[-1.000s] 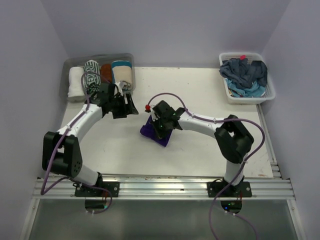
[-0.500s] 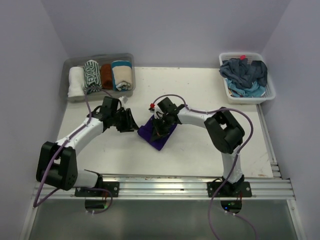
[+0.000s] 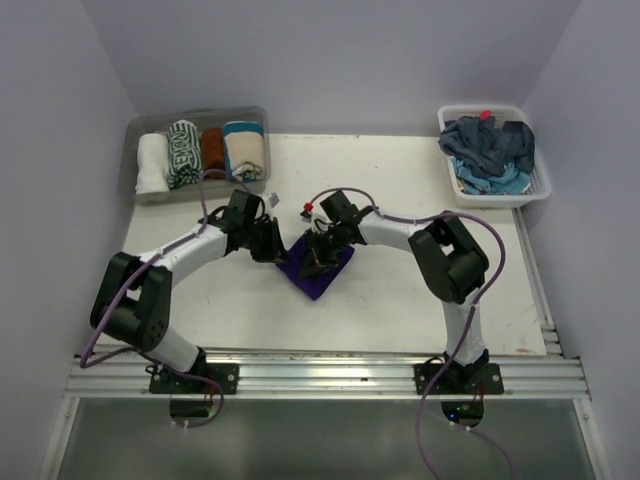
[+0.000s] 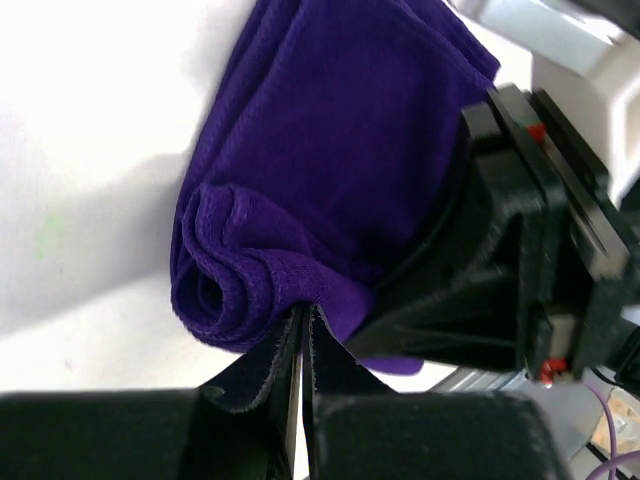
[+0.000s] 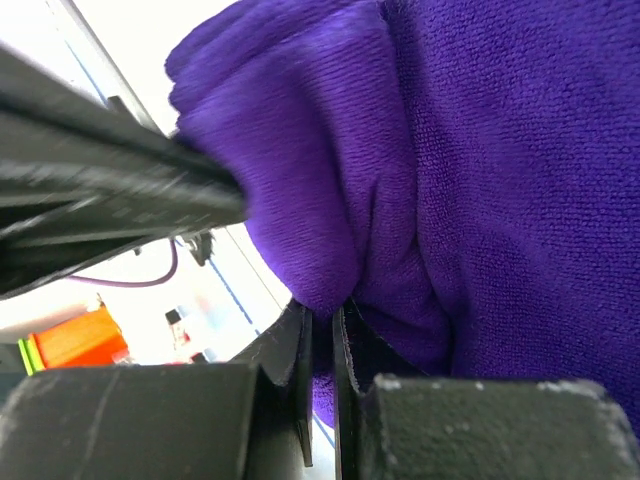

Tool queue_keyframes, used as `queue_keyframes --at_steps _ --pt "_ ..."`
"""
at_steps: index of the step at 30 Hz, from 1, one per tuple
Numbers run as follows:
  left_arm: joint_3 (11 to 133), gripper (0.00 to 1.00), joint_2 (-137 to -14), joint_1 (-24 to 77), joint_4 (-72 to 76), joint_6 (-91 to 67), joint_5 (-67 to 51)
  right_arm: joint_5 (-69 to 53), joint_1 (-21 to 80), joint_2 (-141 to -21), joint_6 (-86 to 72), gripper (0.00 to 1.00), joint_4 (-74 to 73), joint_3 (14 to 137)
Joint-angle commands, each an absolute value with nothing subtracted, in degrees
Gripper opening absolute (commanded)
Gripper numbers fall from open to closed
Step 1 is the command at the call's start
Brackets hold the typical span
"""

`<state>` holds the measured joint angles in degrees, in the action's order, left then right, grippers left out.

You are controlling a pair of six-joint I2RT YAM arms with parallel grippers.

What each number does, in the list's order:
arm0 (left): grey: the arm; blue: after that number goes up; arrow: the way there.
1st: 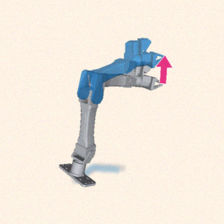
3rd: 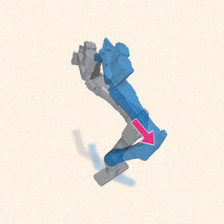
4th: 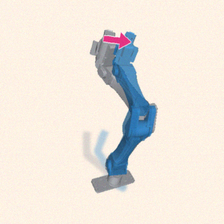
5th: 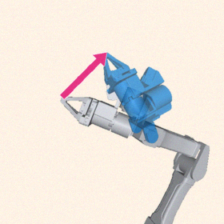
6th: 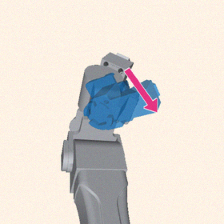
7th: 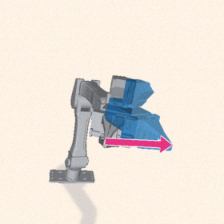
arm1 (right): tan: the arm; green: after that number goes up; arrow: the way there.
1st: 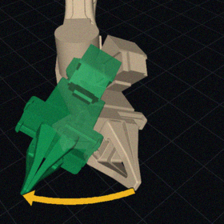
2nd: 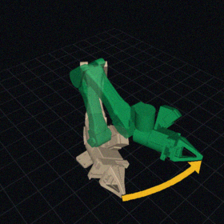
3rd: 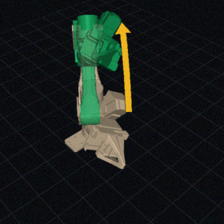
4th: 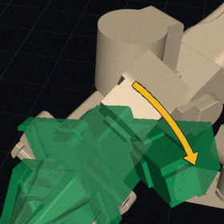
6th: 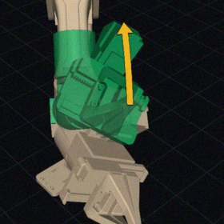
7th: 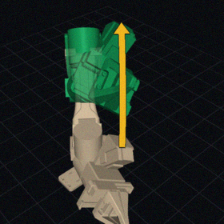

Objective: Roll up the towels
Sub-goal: Roll the towel

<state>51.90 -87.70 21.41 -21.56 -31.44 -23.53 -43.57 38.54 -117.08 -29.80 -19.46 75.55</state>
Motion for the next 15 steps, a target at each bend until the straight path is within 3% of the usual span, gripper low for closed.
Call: queue_keyframes --at_steps 1,6,7,11,15 --pt "55.89 0.06 -92.53 21.45 -17.93 -29.36 -24.52 -46.85 38.23 -117.69 -31.29 0.0 -18.45 76.11" --pt "58.35 0.06 -97.29 21.45 -16.96 -29.53 -24.7 -44.39 38.06 -117.07 -30.15 0.02 -20.3 76.03" --pt "58.71 0.06 -99.04 21.45 -17.31 -29.53 -24.44 -42.64 38.06 -116.29 -29.8 0.14 -21.0 75.94" --pt "59.06 0.06 -101.51 21.45 -17.49 -29.44 -24.17 -35.97 38.06 -112.68 -28.13 0.31 -23.46 75.24" --pt "58.62 0.06 -102.3 21.45 -17.4 -29.0 -23.12 -27.7 38.14 -107.68 -26.02 0.38 -25.4 73.92"
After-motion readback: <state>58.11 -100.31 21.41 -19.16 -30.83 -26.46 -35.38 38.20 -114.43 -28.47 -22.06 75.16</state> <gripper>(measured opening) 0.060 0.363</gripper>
